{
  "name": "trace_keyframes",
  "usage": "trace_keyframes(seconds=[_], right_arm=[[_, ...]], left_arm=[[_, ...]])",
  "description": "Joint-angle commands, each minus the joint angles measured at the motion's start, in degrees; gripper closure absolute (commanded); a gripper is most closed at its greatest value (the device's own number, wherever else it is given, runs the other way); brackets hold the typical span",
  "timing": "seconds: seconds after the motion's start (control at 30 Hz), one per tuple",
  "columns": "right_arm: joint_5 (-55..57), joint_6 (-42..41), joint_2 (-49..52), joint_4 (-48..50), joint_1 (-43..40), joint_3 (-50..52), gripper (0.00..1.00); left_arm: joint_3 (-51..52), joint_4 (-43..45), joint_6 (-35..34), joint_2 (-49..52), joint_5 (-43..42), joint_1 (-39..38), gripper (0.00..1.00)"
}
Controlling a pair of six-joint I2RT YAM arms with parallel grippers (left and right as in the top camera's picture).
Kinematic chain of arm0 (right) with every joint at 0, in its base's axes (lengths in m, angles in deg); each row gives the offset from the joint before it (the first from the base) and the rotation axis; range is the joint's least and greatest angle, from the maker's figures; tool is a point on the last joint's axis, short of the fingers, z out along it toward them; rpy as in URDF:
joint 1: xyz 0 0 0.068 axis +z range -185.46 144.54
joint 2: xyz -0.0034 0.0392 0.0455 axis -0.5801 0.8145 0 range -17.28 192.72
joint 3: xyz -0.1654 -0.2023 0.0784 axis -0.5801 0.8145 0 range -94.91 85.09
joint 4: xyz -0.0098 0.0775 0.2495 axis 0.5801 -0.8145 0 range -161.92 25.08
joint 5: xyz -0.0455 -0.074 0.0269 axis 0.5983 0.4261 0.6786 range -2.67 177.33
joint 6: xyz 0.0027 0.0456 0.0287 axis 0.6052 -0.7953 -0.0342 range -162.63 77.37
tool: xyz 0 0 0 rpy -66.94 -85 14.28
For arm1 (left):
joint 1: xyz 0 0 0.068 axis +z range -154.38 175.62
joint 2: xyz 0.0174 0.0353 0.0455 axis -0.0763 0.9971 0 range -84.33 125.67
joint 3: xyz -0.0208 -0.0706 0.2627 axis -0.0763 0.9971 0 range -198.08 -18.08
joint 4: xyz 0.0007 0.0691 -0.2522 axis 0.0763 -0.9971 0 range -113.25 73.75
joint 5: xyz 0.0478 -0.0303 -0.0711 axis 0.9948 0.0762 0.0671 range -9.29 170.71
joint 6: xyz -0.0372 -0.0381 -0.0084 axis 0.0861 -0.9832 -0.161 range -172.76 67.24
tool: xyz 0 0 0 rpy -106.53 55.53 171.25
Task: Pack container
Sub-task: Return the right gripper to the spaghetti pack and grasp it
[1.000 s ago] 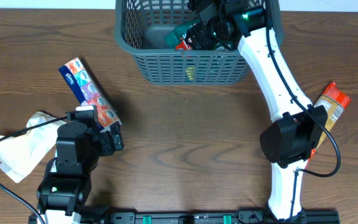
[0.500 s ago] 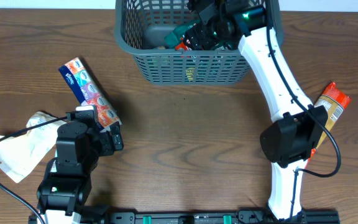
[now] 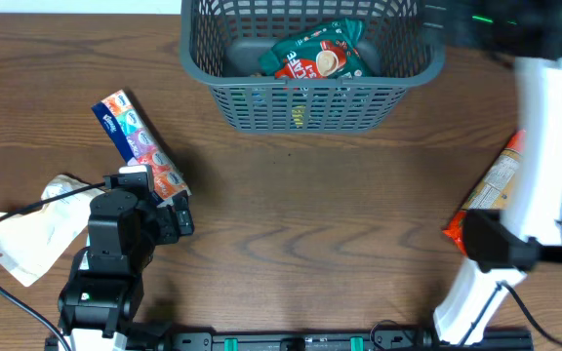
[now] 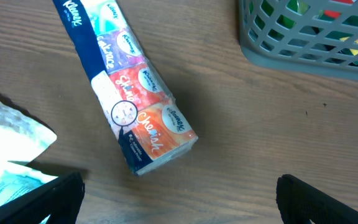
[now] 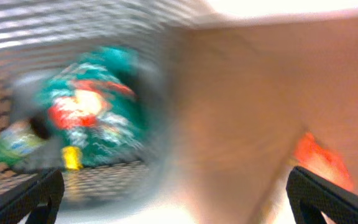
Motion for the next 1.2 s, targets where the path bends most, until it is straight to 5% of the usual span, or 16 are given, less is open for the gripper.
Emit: trace_keyframes(seconds=[0.0,0.23,0.57,1.17], right_arm=[[1.9,-10.29,-3.39,-2.27,-8.2,-0.35,0.01],[-1.92,-11.15,-11.08,-2.25,-23.32,7.34,0.01],[-0.61,-9.75,-16.61,0.15,-31.08,37.11,0.01],[-1.7,-8.94,-16.59,38.88,-30.91,83.1,0.01]], left_arm=[[-1.29,-0.02,-0.5,0.17,0.66,0.2,0.02],[-1.29,-0.02,-0.5,0.17,0.66,0.2,0.02],[-1.29,0.02,-0.5,0.17,0.68,0.2,0.01],[-1.29,0.0,-0.52,0.17,0.66,0.2,0.01]])
